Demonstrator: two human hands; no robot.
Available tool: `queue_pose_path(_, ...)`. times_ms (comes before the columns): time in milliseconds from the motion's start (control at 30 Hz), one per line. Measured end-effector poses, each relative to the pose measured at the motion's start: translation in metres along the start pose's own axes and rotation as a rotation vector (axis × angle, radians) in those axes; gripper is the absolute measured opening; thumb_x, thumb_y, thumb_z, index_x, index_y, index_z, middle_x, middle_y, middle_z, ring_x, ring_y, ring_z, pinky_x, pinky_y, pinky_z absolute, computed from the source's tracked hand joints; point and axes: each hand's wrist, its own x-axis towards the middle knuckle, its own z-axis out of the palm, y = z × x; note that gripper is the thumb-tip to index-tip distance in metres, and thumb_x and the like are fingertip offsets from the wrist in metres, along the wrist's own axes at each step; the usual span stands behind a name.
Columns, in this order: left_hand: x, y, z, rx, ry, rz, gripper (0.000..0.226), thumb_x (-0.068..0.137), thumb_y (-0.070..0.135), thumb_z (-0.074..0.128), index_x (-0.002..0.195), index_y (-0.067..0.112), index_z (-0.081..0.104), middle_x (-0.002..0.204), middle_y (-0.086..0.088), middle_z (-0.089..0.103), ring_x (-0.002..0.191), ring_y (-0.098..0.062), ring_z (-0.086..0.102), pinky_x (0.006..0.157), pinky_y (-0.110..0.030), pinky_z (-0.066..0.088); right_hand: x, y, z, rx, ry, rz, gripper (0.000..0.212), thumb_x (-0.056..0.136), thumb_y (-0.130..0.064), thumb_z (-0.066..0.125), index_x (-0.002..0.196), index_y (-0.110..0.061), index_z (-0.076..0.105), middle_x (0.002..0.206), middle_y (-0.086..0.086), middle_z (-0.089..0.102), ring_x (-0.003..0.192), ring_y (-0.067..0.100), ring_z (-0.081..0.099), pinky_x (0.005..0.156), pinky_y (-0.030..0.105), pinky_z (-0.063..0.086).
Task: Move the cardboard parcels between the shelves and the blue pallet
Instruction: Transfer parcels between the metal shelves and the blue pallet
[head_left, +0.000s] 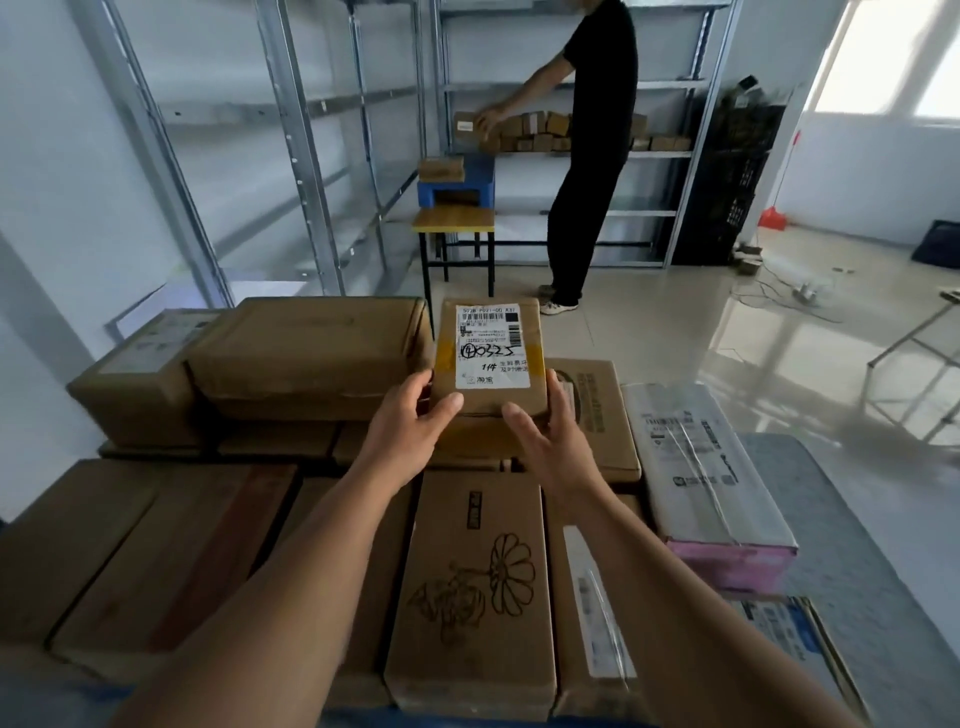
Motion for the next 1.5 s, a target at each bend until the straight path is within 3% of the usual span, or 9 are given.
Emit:
queue_pose_path(133,0.017,-0.012,-0.002,-0.039,0.048,-0.057,0.068,0.088,0.051,0.054,0.144,0.020,0.030,0.144,-0.004,0.041,0.129,-0.021,0.041,0.104,-0.037,0.038,0.023,0.007,0.013,-0.069,-0.063,0.083,0.082,0.084,-0.057,0.051,0.151,-0.031,0.012,0.148,0.000,0.040,0.135,0.020,0.038,0.108,0.047,0.036)
queue_pose_path(333,0.026,-0.031,0.000,-0.093,-0.004,-0.109,0.059,0.086,0.049,0.056,0.135,0.019,0.041,0.130,-0.003,0.053,0.117,-0.018,0.052,0.092,-0.034,0.048,0.036,0.022,0.019,-0.124,-0.059,0.105,0.072,0.091,-0.052,0.048,0.150,-0.033,0.014,0.145,-0.002,0.043,0.132,0.020,0.041,0.103,0.041,0.039)
queue_pose_path(533,0.034,-0.035,0.003,-0.079,0.029,-0.078,0.044,0.086,0.047,0.057,0.121,0.021,0.048,0.110,0.003,0.057,0.092,-0.006,0.054,0.062,-0.012,0.038,0.045,0.026,0.019,-0.177,-0.054,0.092,0.069,0.092,-0.052,0.047,0.149,-0.036,0.013,0.142,-0.001,0.046,0.127,0.020,0.045,0.097,0.036,0.042)
queue_pose_path(733,0.034,-0.040,0.002,-0.098,0.003,-0.069,0.041,0.087,0.044,0.057,0.121,0.022,0.049,0.108,0.009,0.057,0.083,0.004,0.052,0.062,-0.010,0.037,0.045,0.027,0.020,-0.238,-0.075,0.115,0.081,0.089,-0.043,0.059,0.150,-0.037,0.006,0.141,-0.003,0.046,0.127,0.018,0.046,0.100,0.039,0.043)
queue_pose_path(867,0.028,-0.037,-0.002,-0.095,-0.007,-0.068,0.052,0.087,0.043,0.059,0.131,0.021,0.043,0.116,0.008,0.054,0.095,-0.002,0.052,0.063,-0.008,0.036,0.046,0.026,0.017,-0.239,-0.085,0.166,0.091,0.085,-0.031,0.067,0.150,-0.035,0.004,0.141,0.000,0.045,0.129,0.021,0.044,0.103,0.043,0.042)
queue_pose_path(967,0.019,-0.038,-0.007,-0.073,0.007,-0.046,0.057,0.086,0.045,0.059,0.135,0.021,0.041,0.127,0.005,0.052,0.108,-0.007,0.052,0.079,-0.018,0.042,0.043,0.025,0.015,-0.300,-0.037,0.185,0.096,0.083,-0.033,0.069,0.152,-0.027,0.003,0.146,0.004,0.038,0.132,0.024,0.039,0.101,0.039,0.039)
queue_pose_path(1133,-0.010,-0.040,-0.015,0.053,0.105,-0.031,0.062,0.086,0.050,0.056,0.139,0.024,0.037,0.140,0.000,0.042,0.123,-0.013,0.044,0.088,-0.027,0.038,0.016,0.015,0.016,-0.550,0.098,0.134,0.082,0.085,-0.044,0.061,0.149,-0.028,0.012,0.144,0.005,0.035,0.120,0.022,0.046,0.079,0.029,0.043)
queue_pose_path(1300,-0.060,-0.042,-0.016,0.151,0.188,-0.068,0.063,0.086,0.053,0.054,0.140,0.028,0.035,0.143,-0.001,0.036,0.120,-0.012,0.042,0.085,-0.026,0.038,-0.028,0.006,0.026,-0.716,0.144,-0.086,0.054,0.090,-0.037,0.052,0.140,-0.022,0.035,0.136,0.003,0.042,0.120,0.018,0.043,0.093,0.036,0.046)
queue_pose_path(1500,-0.135,-0.053,-0.022,0.281,0.246,-0.181,0.063,0.086,0.055,0.051,0.140,0.028,0.035,0.139,-0.004,0.039,0.120,-0.018,0.042,0.080,-0.028,0.042,-0.076,0.004,0.053,-0.788,-0.093,-0.279,0.034,0.093,-0.043,0.039,0.120,-0.028,0.053,0.129,0.001,0.048,0.118,0.019,0.042,0.097,0.035,0.037)
